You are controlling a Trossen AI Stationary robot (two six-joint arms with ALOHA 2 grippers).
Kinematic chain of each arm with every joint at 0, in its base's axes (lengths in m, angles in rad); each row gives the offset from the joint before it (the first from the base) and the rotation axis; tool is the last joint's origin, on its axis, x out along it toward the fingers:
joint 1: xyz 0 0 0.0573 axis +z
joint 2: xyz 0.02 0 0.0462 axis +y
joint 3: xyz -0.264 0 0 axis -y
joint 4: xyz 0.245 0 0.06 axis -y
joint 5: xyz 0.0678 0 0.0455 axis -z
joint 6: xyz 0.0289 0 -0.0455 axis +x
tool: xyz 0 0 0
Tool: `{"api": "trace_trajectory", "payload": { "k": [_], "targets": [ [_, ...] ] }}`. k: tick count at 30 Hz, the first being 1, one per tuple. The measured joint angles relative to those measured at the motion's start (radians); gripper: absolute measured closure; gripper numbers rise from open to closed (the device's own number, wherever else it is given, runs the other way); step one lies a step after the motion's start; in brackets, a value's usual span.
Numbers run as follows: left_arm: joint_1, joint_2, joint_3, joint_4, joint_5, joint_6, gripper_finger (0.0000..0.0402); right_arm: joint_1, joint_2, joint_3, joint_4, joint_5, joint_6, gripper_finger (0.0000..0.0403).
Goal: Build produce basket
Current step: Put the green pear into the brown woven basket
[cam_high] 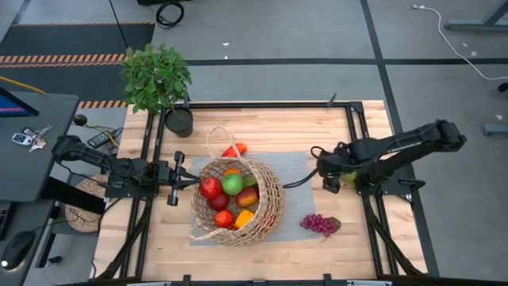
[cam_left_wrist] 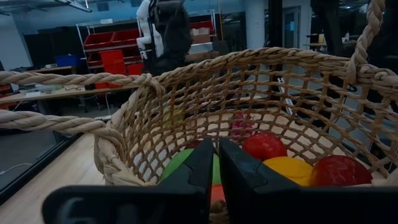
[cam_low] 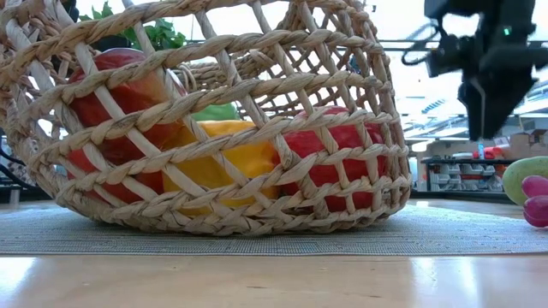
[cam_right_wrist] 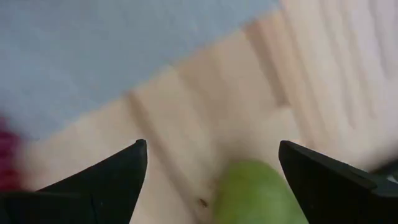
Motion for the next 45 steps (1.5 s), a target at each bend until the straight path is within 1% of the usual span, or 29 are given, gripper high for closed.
{"api": "trace_trajectory", "payload": {
  "k": [4, 6, 12, 18, 25, 30, 37, 40, 45],
  "targets": [
    [0.000, 0.000, 0.000, 0.000, 0.000, 0.000, 0.0368, -0.050, 0.004, -0.049, -0.026, 0.068, 0.000, 0.0031],
    [0.000, 0.000, 0.000, 0.000, 0.000, 0.000, 0.0371, -0.066, 0.015, -0.059, -0.029, 0.084, -0.008, 0.0028],
    [0.000, 0.000, 0.000, 0.000, 0.000, 0.000, 0.0372, -0.075, 0.039, -0.073, -0.061, 0.090, -0.007, 0.0027],
    [0.000, 0.000, 0.000, 0.000, 0.000, 0.000, 0.0366, -0.076, 0.057, -0.126, -0.058, 0.076, 0.024, 0.0029],
    [0.000, 0.000, 0.000, 0.000, 0.000, 0.000, 0.0373, -0.080, 0.104, -0.124, -0.049, 0.052, 0.049, 0.0029],
    [0.000, 0.000, 0.000, 0.000, 0.000, 0.000, 0.0370, -0.092, 0.168, -0.124, -0.062, -0.007, 0.049, 0.0029],
    [0.000, 0.000, 0.000, 0.000, 0.000, 0.000, 0.0368, -0.106, 0.280, -0.124, -0.101, -0.003, 0.044, 0.0030],
    [0.000, 0.000, 0.000, 0.000, 0.000, 0.000, 0.0372, -0.108, 0.322, -0.121, -0.102, -0.003, 0.036, 0.0039],
    [0.000, 0.000, 0.000, 0.000, 0.000, 0.000, 0.0372, -0.107, 0.368, -0.117, -0.102, -0.004, 0.024, 0.0067]
  ]
}}
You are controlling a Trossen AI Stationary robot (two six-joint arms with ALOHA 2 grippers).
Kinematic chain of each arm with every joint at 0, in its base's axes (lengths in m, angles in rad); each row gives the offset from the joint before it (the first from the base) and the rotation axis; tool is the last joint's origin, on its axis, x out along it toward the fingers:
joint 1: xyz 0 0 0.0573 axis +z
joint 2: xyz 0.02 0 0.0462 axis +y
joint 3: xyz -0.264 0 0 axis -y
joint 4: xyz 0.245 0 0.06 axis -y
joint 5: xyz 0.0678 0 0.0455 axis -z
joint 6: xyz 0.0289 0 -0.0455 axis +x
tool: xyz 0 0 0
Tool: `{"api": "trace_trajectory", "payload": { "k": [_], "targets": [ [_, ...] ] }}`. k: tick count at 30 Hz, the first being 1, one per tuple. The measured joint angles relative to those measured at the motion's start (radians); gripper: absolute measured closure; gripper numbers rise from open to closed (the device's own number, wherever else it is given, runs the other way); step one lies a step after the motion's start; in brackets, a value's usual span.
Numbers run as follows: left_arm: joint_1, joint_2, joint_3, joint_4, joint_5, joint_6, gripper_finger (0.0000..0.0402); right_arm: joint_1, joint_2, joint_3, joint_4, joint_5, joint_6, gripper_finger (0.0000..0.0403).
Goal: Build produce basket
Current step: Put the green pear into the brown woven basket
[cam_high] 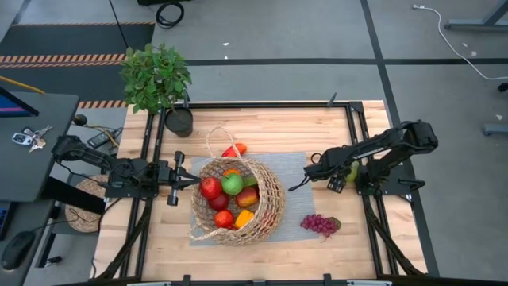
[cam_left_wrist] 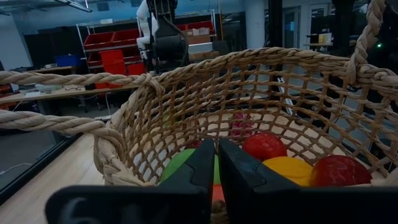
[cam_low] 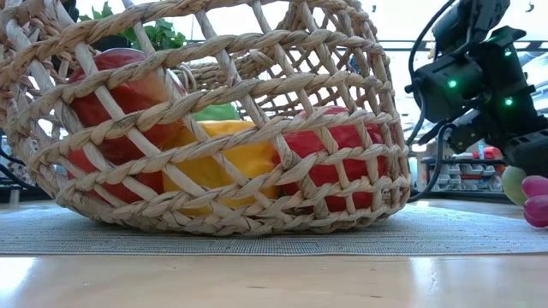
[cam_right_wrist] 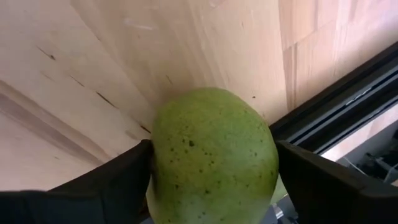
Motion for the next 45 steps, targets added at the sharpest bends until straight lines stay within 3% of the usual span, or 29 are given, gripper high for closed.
{"api": "trace_trajectory", "payload": {
  "k": [15, 25, 35, 45],
  "targets": [
    [0.000, 0.000, 0.000, 0.000, 0.000, 0.000, 0.0374, 0.058, 0.010, 0.130, -0.072, 0.008, -0.015, 0.0090],
    [0.000, 0.000, 0.000, 0.000, 0.000, 0.000, 0.0367, 0.201, -0.013, 0.410, -0.005, 0.015, -0.054, 0.0091],
    [0.000, 0.000, 0.000, 0.000, 0.000, 0.000, 0.0370, 0.357, -0.015, 0.726, 0.038, 0.197, -0.095, 0.0091],
    [0.000, 0.000, 0.000, 0.000, 0.000, 0.000, 0.0371, 0.445, -0.015, 0.797, 0.300, 0.255, -0.348, 0.0091]
  ]
}}
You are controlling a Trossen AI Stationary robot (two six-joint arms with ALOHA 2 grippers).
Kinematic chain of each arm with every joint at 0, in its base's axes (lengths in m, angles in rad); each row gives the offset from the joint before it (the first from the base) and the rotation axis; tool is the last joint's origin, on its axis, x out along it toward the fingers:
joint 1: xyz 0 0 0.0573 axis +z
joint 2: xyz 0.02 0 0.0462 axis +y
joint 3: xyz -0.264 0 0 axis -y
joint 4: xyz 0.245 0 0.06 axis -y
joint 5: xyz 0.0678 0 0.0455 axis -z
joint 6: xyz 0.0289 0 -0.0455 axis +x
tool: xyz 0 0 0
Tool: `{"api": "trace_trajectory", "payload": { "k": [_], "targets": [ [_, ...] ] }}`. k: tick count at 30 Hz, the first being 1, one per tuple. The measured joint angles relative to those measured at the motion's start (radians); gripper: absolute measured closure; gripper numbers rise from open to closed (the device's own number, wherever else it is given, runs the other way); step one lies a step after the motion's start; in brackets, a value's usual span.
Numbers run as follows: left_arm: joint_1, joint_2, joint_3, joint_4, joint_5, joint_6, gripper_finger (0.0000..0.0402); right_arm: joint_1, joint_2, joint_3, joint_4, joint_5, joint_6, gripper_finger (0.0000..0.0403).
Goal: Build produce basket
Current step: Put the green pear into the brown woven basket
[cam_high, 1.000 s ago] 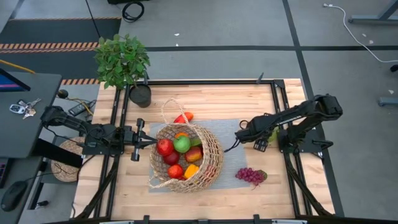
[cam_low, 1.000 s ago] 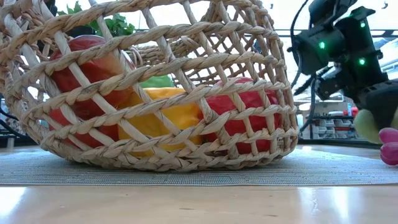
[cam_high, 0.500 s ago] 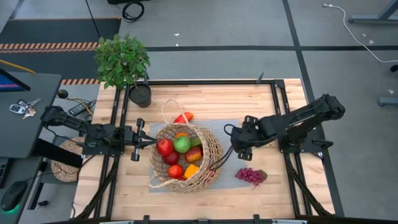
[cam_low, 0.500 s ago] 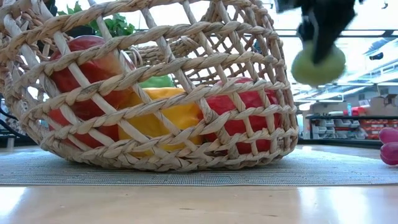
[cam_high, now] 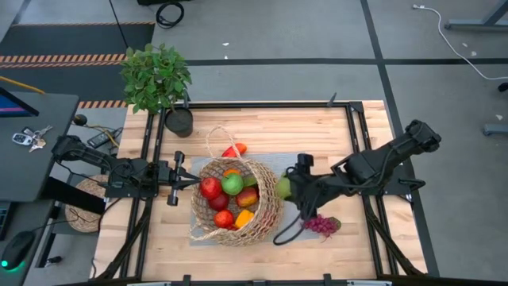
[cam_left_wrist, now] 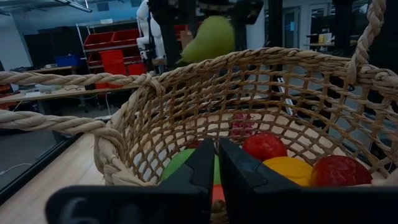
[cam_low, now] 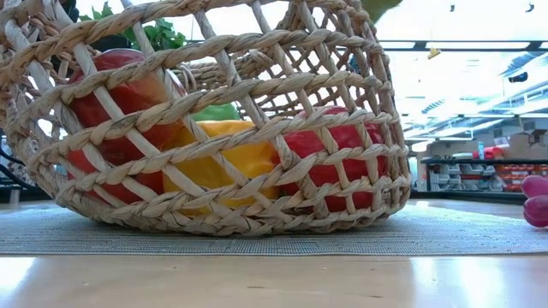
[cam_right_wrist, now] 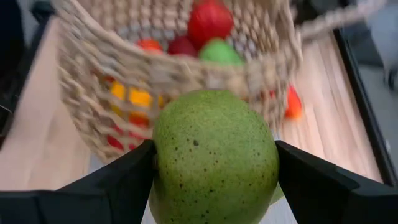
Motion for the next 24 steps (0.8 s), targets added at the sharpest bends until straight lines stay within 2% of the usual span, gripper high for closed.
{"api": "trace_trajectory", "payload": {
  "k": [7, 10, 14, 20, 24],
  "targets": [
    [0.000, 0.000, 0.000, 0.000, 0.000, 0.000, 0.0370, 0.037, 0.000, 0.000, 0.253, 0.029, -0.231, 0.0091],
    [0.000, 0.000, 0.000, 0.000, 0.000, 0.000, 0.0366, 0.047, 0.007, 0.001, 0.403, 0.045, -0.428, 0.0091],
    [0.000, 0.000, 0.000, 0.000, 0.000, 0.000, 0.0368, 0.057, 0.009, 0.001, 0.497, 0.039, -0.735, 0.0091],
    [0.000, 0.000, 0.000, 0.000, 0.000, 0.000, 0.0374, 0.056, 0.009, 0.001, 0.565, 0.048, -1.208, 0.0085],
    [0.000, 0.000, 0.000, 0.000, 0.000, 0.000, 0.0369, 0.036, 0.009, 0.001, 0.590, 0.047, -1.433, 0.0072]
  ]
}}
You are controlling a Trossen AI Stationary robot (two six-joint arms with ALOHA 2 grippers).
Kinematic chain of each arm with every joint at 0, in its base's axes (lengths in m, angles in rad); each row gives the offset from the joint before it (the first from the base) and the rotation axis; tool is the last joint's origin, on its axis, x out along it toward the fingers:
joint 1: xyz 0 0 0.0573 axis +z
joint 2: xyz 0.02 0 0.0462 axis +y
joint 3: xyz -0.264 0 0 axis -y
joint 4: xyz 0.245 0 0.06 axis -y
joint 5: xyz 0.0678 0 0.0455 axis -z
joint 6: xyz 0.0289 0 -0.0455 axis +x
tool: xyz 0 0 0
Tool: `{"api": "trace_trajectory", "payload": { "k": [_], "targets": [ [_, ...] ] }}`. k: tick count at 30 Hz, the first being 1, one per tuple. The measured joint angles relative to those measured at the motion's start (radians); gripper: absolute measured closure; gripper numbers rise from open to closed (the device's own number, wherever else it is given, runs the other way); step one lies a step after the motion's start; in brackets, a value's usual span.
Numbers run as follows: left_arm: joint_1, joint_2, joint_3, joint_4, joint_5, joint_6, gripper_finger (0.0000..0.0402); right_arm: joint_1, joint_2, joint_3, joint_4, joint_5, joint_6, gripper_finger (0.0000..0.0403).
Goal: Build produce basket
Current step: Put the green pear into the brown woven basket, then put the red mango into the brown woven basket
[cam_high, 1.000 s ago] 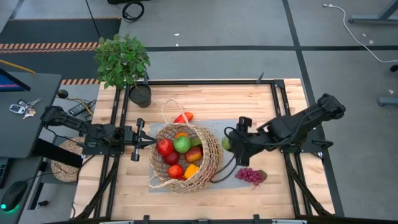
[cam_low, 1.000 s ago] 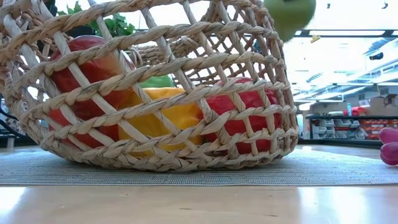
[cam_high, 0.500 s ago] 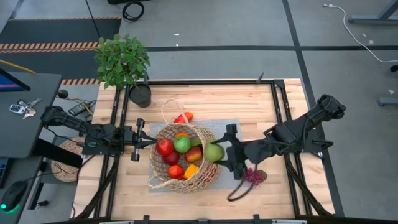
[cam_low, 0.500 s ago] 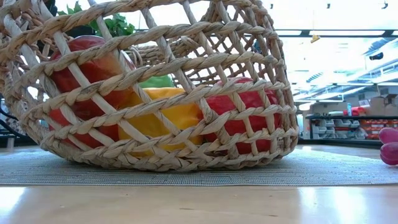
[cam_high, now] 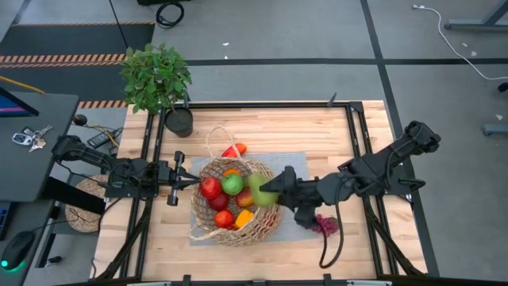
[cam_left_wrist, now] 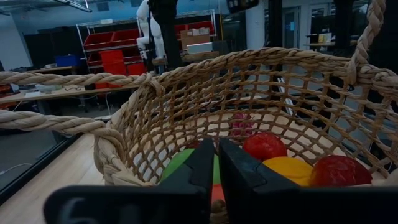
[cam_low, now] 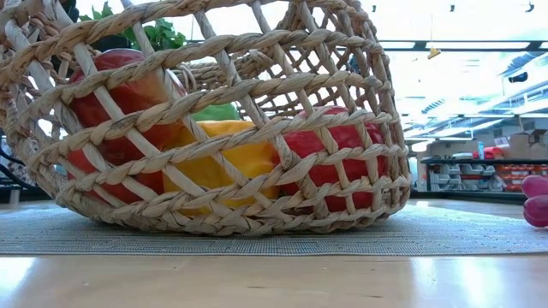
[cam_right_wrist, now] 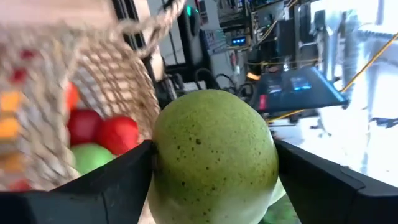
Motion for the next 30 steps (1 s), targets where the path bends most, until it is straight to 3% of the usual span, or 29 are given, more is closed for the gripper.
{"api": "trace_trajectory", "payload": {
  "k": [12, 18, 26, 30],
  "targets": [
    [0.000, 0.000, 0.000, 0.000, 0.000, 0.000, 0.0374, -0.048, 0.000, 0.000, 0.003, 0.000, -0.204, 0.0066],
    [0.000, 0.000, 0.000, 0.000, 0.000, 0.000, 0.0368, -0.068, 0.000, 0.000, -0.002, 0.005, -0.022, 0.0065],
    [0.000, 0.000, 0.000, 0.000, 0.000, 0.000, 0.0371, -0.073, 0.000, -0.001, 0.009, 0.005, 0.002, 0.0065],
    [0.000, 0.000, 0.000, 0.000, 0.000, 0.000, 0.0373, -0.102, 0.010, 0.000, 0.015, -0.104, 0.182, 0.0065]
  ]
}}
